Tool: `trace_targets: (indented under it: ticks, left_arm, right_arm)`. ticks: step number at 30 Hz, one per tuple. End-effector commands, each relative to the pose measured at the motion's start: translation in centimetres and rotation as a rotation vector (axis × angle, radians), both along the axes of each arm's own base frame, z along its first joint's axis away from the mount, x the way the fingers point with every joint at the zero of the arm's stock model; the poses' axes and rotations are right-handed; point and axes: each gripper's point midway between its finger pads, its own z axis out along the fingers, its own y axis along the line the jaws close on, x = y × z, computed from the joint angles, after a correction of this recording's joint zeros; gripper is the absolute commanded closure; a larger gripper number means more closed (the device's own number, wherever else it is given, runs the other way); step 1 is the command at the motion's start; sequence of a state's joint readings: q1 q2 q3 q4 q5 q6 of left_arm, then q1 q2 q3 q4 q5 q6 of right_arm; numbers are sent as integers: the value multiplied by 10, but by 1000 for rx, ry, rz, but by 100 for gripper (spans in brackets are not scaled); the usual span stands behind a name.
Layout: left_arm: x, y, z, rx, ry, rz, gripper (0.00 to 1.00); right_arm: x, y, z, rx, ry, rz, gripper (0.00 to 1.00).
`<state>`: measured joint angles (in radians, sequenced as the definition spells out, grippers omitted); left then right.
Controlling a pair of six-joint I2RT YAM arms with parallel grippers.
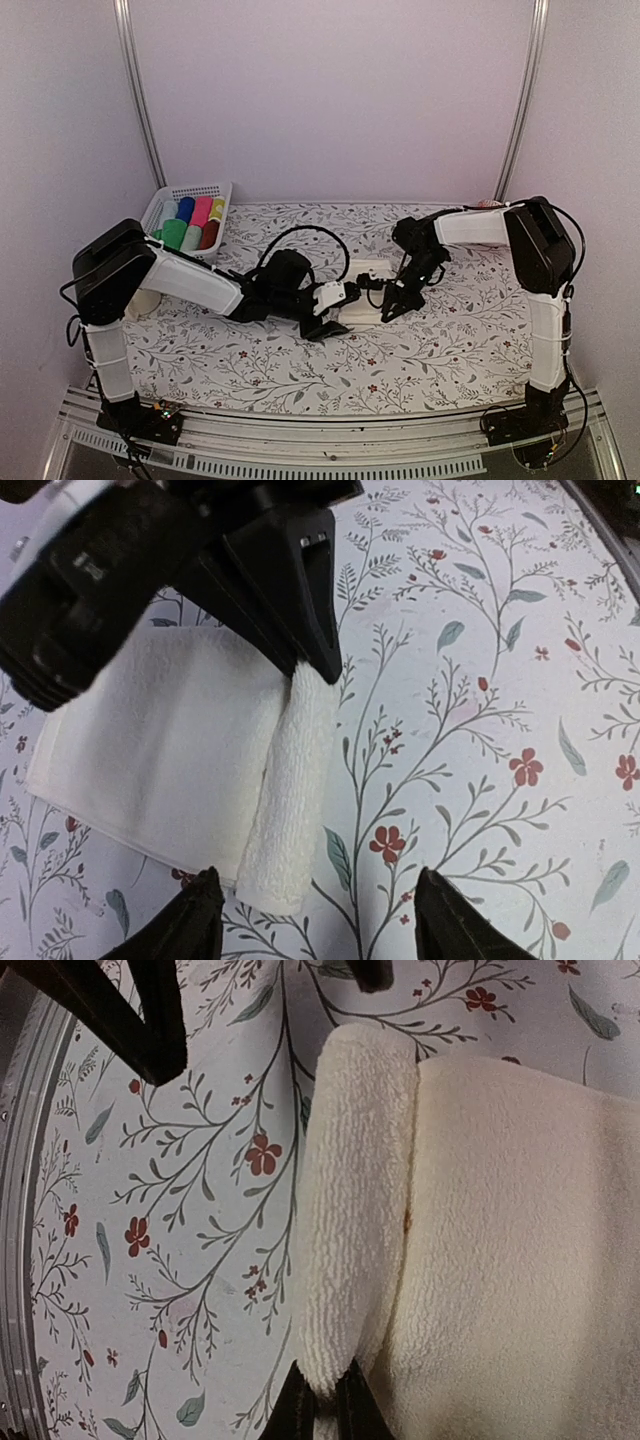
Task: Roll the towels
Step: Roll the towel at the center of the board.
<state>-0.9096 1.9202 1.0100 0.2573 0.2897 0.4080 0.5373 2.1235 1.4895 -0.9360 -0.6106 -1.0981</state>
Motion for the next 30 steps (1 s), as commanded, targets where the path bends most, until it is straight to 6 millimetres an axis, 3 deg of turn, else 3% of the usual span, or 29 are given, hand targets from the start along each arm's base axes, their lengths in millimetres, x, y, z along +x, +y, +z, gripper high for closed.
trace_targets:
  ticks: [1,5,12,15,19,28,30]
  left_arm:
    - [-1,-13,1,-24,-16,-54,36]
    - [0,-17,-20,12,9,-60,38]
    - [5,-23,-23,5,22,-69,53]
    - [10,-22,-22,-10,47,-58,56]
    - [18,-18,-21,-30,77,-31,68]
    - [28,-15,-32,-20,140,-4,69]
    - [30,-13,-31,-30,162,1,76]
  right_arm:
    - [-10,-5,3,18,185,-51,97]
    - [-11,-9,-8,-2,229,-63,96]
    - [-7,-13,-13,-4,254,-84,96]
    - [-5,-15,-15,-11,259,-92,96]
    - [-4,-17,-18,-15,267,-98,96]
    - [-2,-19,-19,-19,271,-101,96]
    - [-2,-19,-20,-21,269,-104,96]
